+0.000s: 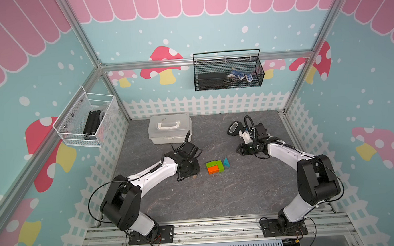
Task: Assemble a piece of candy with building blocks
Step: Assemble the building block at the center of the board.
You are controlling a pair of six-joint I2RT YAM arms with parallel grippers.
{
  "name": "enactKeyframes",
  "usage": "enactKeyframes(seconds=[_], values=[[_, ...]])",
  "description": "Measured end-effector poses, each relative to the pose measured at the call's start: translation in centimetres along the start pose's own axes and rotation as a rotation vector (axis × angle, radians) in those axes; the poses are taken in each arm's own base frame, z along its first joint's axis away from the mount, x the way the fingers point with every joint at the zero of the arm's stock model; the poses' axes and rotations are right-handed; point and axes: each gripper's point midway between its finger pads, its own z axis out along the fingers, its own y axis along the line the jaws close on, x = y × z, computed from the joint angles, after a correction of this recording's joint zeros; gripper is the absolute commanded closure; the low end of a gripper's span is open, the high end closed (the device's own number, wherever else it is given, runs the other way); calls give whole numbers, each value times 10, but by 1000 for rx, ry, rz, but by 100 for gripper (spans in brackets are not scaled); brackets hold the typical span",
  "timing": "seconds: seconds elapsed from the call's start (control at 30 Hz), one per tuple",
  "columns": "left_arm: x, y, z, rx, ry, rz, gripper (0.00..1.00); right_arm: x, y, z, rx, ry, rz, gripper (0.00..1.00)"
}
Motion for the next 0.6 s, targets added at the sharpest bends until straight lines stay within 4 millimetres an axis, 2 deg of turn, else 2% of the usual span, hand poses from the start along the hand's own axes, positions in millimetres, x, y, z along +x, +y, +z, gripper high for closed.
enactKeyframes(seconds=[0.17,0.3,0.6], values=[[0,-18,26,28,14,-1,93,1,0,1,-1,4,2,70],[2,-16,44,12,40,-12,93,1,0,1,-1,5,2,70],[-8,-24,44,23,12,-12,89,1,0,1,0,5,2,70]])
